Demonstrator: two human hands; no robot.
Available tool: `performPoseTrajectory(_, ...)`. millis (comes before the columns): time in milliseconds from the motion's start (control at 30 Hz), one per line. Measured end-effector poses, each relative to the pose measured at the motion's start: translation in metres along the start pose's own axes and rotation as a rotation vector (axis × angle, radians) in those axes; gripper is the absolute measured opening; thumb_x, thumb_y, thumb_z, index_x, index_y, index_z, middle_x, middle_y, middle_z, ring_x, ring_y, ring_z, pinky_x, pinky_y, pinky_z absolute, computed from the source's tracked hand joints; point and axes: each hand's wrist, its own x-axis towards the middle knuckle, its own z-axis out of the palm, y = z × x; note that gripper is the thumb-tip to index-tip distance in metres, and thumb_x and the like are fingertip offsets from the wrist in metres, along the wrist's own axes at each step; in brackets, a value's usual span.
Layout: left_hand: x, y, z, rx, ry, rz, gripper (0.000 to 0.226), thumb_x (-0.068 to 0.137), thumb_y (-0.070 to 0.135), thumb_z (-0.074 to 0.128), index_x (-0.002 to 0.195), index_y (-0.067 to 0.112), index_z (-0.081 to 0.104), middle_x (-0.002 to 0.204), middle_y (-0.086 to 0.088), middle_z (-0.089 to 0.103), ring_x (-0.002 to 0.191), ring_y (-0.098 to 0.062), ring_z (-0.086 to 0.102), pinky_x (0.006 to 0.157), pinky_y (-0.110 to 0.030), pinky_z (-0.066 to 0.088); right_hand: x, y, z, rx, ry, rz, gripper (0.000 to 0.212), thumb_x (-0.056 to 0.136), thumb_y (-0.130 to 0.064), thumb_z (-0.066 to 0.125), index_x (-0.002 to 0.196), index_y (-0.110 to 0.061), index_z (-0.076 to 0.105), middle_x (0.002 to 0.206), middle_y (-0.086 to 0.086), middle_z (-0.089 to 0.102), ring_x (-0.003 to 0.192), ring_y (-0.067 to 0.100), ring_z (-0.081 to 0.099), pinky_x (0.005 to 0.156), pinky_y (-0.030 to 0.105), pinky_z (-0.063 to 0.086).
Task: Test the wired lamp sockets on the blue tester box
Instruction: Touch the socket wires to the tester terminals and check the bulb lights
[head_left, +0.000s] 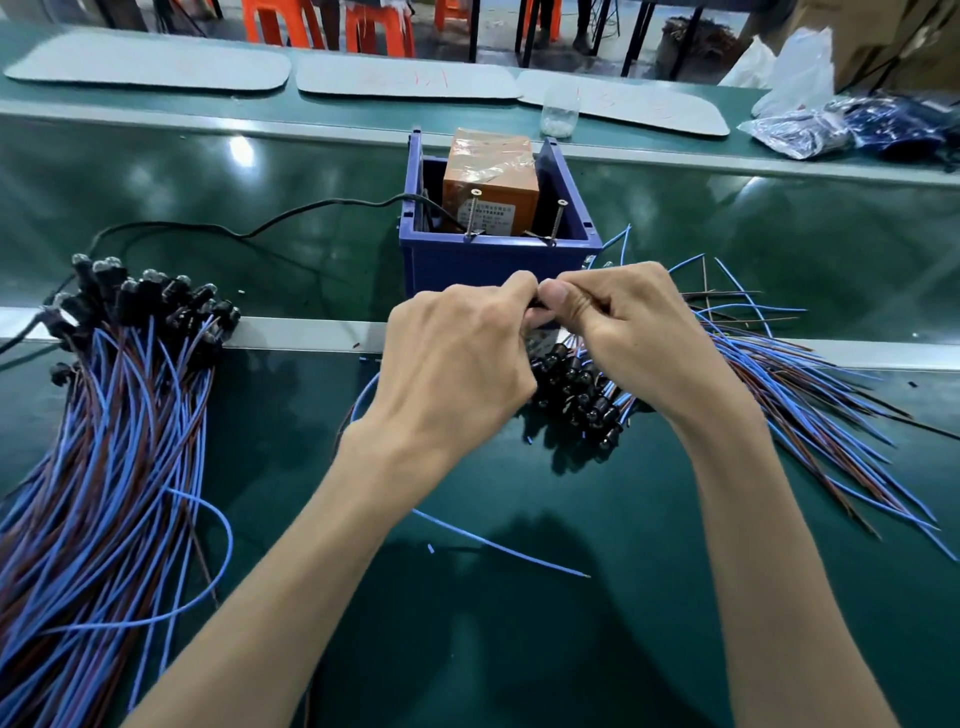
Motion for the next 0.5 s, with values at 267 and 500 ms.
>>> performPoseTrajectory(267,0.007,-0.006,-0.018,-0.379,-0.204,-0.208,0.022,0.084,0.030,0.040,0.063,0.035,0.041,0.051,0.005,0.041,0.053,-0.017,0.034,0.053,-0.033,0.024,-0.002,-0.003,0.003,0.154,-0.028,-0.020,0.039,0.094,-0.031,0.047,0.062,-0.008,0.048,0.058,-0.007,0.028,0.057,0.010,0.025,0.054,0.033,0.022)
performPoseTrajectory(500,0.003,0.007,-0.009,-0.081,-0.079,-0.155,0.018,0.093,0.020,0.047,0.076,0.024,0.044,0.069,-0.003,0.060,0.071,-0.032,0.053,0.056,-0.034,0.028,-0.008,0.000,0.011,0.431,-0.050,0.283,0.051,0.101,-0.023,0.047,0.050,-0.020,0.047,0.050,-0.011,0.030,0.048,0.006,0.023,0.045,0.018,0.020)
